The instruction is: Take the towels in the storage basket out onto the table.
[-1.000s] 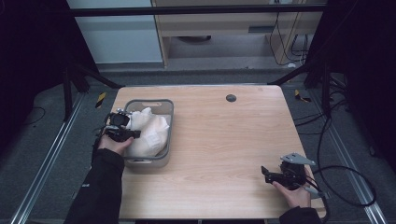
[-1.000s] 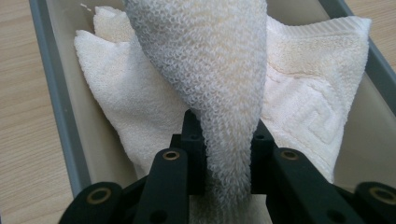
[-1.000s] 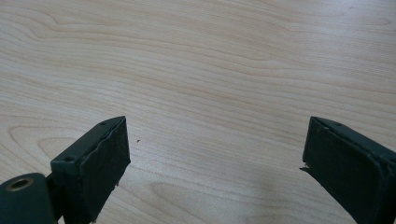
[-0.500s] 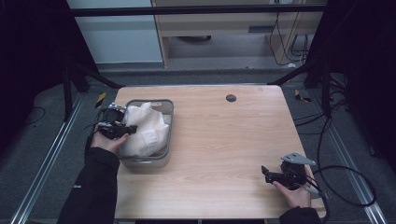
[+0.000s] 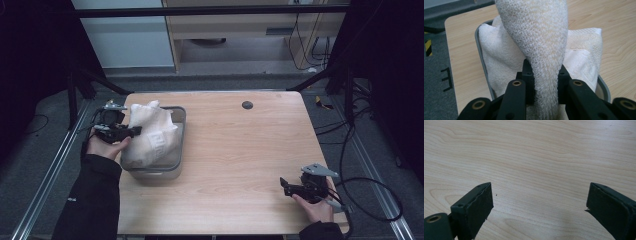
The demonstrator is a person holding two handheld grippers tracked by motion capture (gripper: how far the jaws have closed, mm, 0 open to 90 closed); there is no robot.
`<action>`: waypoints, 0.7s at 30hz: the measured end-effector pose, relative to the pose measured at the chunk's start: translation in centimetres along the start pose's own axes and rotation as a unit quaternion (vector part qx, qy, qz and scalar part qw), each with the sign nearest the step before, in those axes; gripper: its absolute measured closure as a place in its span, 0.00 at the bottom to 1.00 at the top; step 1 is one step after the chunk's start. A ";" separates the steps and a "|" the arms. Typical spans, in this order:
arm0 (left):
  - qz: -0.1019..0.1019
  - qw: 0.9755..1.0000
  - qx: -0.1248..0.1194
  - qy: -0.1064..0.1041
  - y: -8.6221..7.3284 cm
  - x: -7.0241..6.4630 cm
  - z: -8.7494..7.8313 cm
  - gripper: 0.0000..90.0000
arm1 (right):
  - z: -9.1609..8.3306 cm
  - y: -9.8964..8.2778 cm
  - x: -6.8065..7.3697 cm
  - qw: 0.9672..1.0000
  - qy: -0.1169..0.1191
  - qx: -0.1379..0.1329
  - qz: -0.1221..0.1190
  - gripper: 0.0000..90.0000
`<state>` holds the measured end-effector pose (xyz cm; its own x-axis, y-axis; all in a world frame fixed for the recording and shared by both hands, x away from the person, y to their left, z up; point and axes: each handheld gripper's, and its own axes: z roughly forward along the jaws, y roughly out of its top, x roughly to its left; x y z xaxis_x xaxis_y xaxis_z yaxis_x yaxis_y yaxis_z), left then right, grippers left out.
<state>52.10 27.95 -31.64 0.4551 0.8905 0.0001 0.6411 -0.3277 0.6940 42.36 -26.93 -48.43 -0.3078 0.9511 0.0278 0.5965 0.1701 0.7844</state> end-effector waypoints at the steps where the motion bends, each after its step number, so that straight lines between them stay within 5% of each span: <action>1: 0.001 1.000 -0.002 0.000 0.1 -0.1 -0.2 0.84 | 0.0 0.0 0.0 1.000 0.000 -0.001 0.000 0.08; 21: 0.041 0.998 -0.043 -0.032 2.0 -2.9 -4.6 0.84 | -0.1 0.0 0.0 1.000 0.002 -0.006 0.000 0.08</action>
<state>49.21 26.17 -26.98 0.5448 0.8384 0.0156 0.5453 -0.3683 0.7530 42.33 -26.99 -48.33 -0.3101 0.9502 0.0304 0.5870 0.1662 0.7923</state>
